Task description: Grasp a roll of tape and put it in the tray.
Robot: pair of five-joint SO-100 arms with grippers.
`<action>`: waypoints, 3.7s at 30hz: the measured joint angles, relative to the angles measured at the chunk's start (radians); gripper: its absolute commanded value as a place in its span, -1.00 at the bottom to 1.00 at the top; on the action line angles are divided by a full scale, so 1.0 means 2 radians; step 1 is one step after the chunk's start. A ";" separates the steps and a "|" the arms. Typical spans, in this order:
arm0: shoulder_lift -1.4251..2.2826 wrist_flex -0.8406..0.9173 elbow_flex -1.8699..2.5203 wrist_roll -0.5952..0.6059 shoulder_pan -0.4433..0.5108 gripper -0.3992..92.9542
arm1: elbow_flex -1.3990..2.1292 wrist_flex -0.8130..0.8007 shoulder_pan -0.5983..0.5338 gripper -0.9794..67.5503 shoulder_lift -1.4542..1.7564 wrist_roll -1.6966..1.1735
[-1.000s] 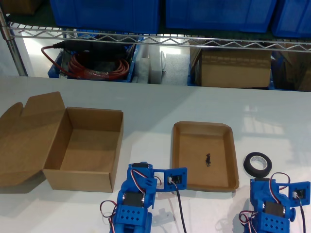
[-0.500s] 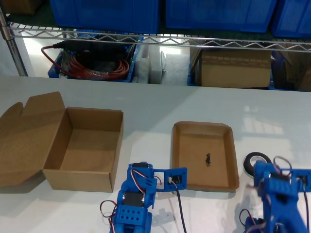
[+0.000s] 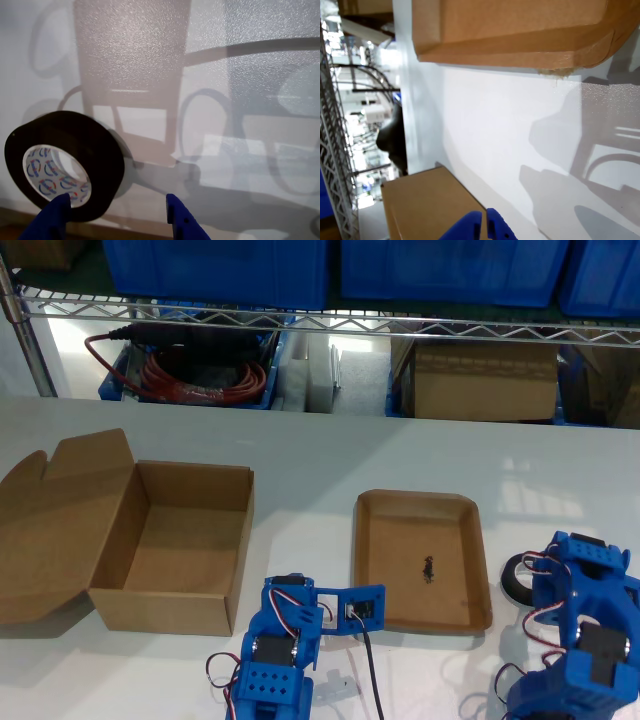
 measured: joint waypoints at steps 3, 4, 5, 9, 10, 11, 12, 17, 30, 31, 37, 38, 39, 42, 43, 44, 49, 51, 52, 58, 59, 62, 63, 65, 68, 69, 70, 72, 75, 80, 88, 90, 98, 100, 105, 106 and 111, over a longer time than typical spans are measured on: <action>0.000 0.000 0.000 0.000 0.000 -0.99 | -0.019 0.001 0.000 -0.15 -0.023 0.000; 0.000 0.000 0.000 0.000 0.000 -0.99 | -0.025 0.001 0.000 -0.15 -0.031 0.000; 0.000 0.000 0.000 0.000 0.000 -0.99 | -0.033 0.001 0.000 -0.15 -0.038 0.002; 0.000 0.000 0.000 0.000 0.000 -0.99 | -0.058 0.001 0.000 -0.15 -0.061 0.006; 0.000 0.000 0.000 0.000 0.000 -0.99 | -0.062 0.001 0.000 -0.15 -0.067 0.006; 0.000 0.000 0.000 0.000 0.000 -0.99 | -0.066 0.001 0.000 -0.16 -0.074 0.006; 0.000 0.000 0.000 0.000 0.000 -0.99 | -0.069 0.001 0.000 -0.18 -0.078 0.006; 0.000 0.000 0.000 0.000 0.000 -0.99 | -0.085 0.001 0.000 -0.33 -0.104 0.006; 0.000 0.000 0.000 0.000 0.000 -0.99 | -0.106 0.001 -0.008 -0.97 -0.134 0.005; 0.000 0.000 0.000 0.000 0.000 -0.99 | -0.106 0.001 -0.008 -0.97 -0.134 0.006; 0.000 0.000 0.000 0.000 0.000 -0.99 | -0.100 0.001 -0.028 -0.97 -0.058 0.009; 0.000 0.000 0.000 0.000 0.000 -0.99 | -0.094 0.001 -0.041 -0.97 -0.030 0.009; 0.000 0.000 0.000 0.000 0.000 -0.99 | -0.089 0.001 -0.057 -0.97 -0.005 0.009; 0.000 0.000 0.000 0.000 0.000 -0.99 | -0.082 0.001 -0.114 -0.97 0.065 0.009; 0.000 0.000 0.000 0.000 0.000 -0.99 | -0.082 0.001 -0.140 -0.97 0.081 0.009; 0.000 0.000 0.000 0.000 0.000 -0.99 | -0.082 0.001 -0.163 -0.97 0.088 0.009; 0.000 0.000 0.000 0.000 0.000 -0.99 | -0.094 0.014 -0.275 -0.97 0.051 0.009; 0.000 0.000 0.000 0.000 0.000 -0.99 | -0.115 0.023 -0.288 -0.97 0.009 0.009; 0.000 0.000 0.000 0.000 0.000 -0.99 | -0.127 0.031 -0.292 -0.97 -0.011 0.009; 0.000 0.000 0.000 0.000 0.000 -0.99 | -0.163 0.054 -0.296 -0.97 -0.084 0.009; 0.000 0.000 0.000 0.000 0.000 -0.99 | -0.163 0.055 -0.296 -0.97 -0.084 0.009; 0.000 0.000 0.000 0.000 0.000 -0.99 | -0.165 0.056 -0.296 -0.94 -0.085 0.009; 0.000 0.000 0.000 0.000 0.000 -0.99 | -0.165 0.056 -0.296 -0.79 -0.085 0.009; 0.000 0.000 0.000 0.000 0.000 -0.99 | -0.165 0.056 -0.296 -0.36 -0.086 0.009; 0.000 0.000 0.000 0.000 0.000 -0.99 | -0.165 0.058 -0.296 -0.23 -0.087 0.009; 0.000 0.000 0.000 0.000 0.000 -0.99 | -0.165 0.058 -0.296 -0.20 -0.087 0.009; 0.000 0.000 0.000 0.000 0.000 -0.99 | -0.165 0.059 -0.296 -0.18 -0.087 0.009; 0.000 0.000 0.000 0.000 0.000 -0.99 | -0.165 0.059 -0.295 -0.20 -0.087 0.009; 0.000 0.000 0.000 0.000 0.000 -0.99 | -0.165 0.059 -0.295 -0.27 -0.087 0.008; 0.000 0.000 0.000 0.000 0.000 -0.99 | -0.149 0.035 -0.259 -0.91 -0.048 0.008; 0.000 0.000 0.000 0.000 0.000 -0.99 | 0.178 -0.200 -0.093 -0.97 0.289 -0.022; 0.000 0.000 0.000 0.000 0.000 -0.99 | 0.296 -0.207 -0.071 -0.97 0.414 -0.036; 0.000 0.000 0.000 0.000 0.000 -0.99 | 0.468 -0.094 -0.082 -0.97 0.697 -0.061; 0.000 0.000 0.000 0.000 0.000 -0.99 | 0.475 -0.089 -0.077 -0.97 0.706 -0.061; 0.000 0.000 0.000 0.000 0.000 -0.99 | 0.478 -0.088 -0.064 -0.97 0.710 -0.057; 0.000 0.000 0.000 0.000 0.000 -0.99 | 0.478 -0.088 -0.061 -0.97 0.710 -0.054; 0.000 0.000 0.000 0.000 0.000 -0.99 | 0.478 -0.088 -0.059 -0.97 0.710 -0.051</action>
